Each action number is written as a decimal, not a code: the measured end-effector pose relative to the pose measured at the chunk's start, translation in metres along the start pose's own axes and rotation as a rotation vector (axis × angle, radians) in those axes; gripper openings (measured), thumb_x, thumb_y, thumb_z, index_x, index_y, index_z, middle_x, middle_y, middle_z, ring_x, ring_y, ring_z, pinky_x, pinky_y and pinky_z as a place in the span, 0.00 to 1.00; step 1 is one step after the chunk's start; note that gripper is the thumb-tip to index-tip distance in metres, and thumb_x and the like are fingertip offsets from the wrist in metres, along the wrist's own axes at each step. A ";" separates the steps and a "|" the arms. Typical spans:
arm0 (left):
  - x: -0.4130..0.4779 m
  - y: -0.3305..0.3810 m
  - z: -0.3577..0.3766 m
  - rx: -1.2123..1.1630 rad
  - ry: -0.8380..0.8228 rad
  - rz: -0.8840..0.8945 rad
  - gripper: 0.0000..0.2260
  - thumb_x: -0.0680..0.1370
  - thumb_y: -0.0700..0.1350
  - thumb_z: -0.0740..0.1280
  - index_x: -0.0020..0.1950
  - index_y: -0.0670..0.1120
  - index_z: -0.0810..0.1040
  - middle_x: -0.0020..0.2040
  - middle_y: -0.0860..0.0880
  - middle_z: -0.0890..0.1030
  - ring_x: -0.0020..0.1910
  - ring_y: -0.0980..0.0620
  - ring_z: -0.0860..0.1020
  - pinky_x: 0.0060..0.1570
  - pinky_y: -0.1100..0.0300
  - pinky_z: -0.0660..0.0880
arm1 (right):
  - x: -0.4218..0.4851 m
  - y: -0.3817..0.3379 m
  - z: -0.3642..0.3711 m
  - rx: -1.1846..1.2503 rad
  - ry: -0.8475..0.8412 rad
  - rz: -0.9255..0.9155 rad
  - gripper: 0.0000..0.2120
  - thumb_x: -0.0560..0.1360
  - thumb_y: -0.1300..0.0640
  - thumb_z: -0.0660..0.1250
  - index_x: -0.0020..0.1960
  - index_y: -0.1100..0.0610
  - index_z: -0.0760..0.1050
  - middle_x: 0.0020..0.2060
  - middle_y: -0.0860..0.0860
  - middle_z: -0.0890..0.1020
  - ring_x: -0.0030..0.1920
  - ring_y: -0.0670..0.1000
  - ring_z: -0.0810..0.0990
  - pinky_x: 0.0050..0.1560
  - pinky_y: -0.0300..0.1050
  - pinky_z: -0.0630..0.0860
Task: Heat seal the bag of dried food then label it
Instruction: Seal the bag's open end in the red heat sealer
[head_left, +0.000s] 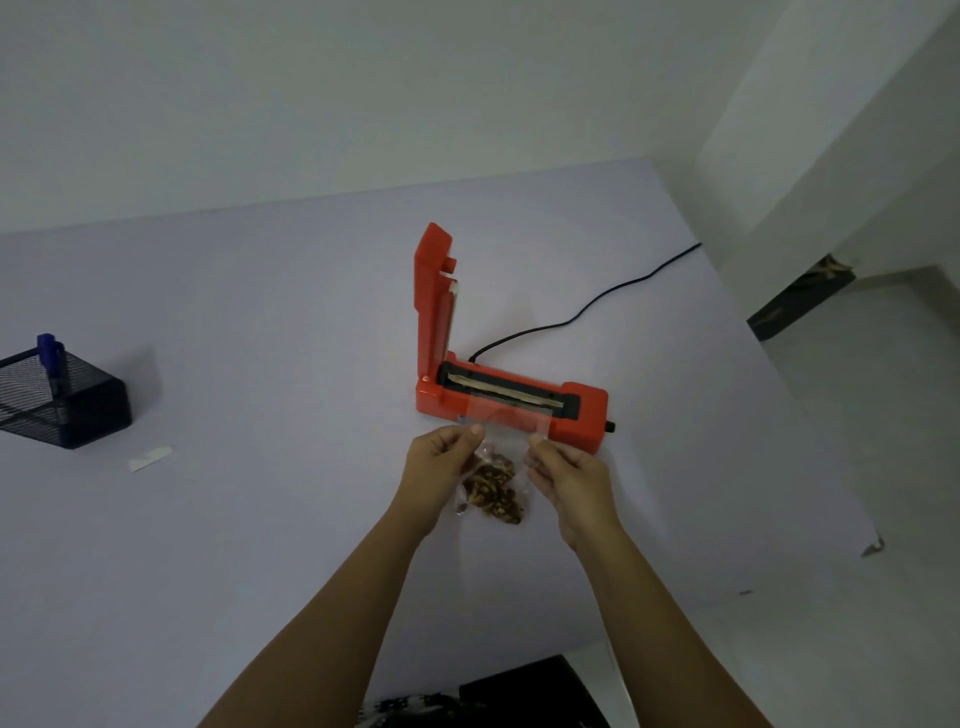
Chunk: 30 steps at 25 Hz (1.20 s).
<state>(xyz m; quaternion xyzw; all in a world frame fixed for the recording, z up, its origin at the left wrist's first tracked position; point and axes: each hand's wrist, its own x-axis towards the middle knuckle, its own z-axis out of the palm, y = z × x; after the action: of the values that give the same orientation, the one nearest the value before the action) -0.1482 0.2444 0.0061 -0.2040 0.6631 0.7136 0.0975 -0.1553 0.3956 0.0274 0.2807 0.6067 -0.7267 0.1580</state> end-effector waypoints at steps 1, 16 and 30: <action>0.000 0.000 0.005 -0.005 0.021 -0.003 0.15 0.78 0.46 0.65 0.34 0.39 0.76 0.25 0.55 0.75 0.26 0.59 0.73 0.35 0.65 0.74 | 0.001 -0.001 -0.001 0.015 0.013 0.000 0.02 0.72 0.58 0.70 0.43 0.57 0.80 0.41 0.54 0.83 0.45 0.50 0.83 0.44 0.35 0.80; 0.019 0.005 0.013 -0.049 0.138 -0.119 0.12 0.77 0.46 0.66 0.45 0.37 0.81 0.43 0.42 0.84 0.43 0.46 0.83 0.42 0.57 0.81 | -0.019 -0.167 0.051 -0.570 -0.022 -1.285 0.11 0.78 0.59 0.61 0.57 0.61 0.77 0.52 0.52 0.81 0.54 0.44 0.77 0.58 0.33 0.73; 0.026 0.005 0.014 0.025 0.146 -0.086 0.13 0.77 0.46 0.66 0.42 0.37 0.81 0.43 0.41 0.84 0.45 0.46 0.82 0.47 0.56 0.79 | -0.016 -0.181 0.073 -1.244 -0.497 -1.535 0.20 0.77 0.47 0.59 0.66 0.55 0.71 0.56 0.54 0.79 0.55 0.52 0.77 0.61 0.47 0.68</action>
<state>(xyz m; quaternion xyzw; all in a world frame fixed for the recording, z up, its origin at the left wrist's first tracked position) -0.1758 0.2545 0.0002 -0.2825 0.6680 0.6835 0.0821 -0.2614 0.3617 0.1888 -0.4751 0.8432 -0.2255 -0.1114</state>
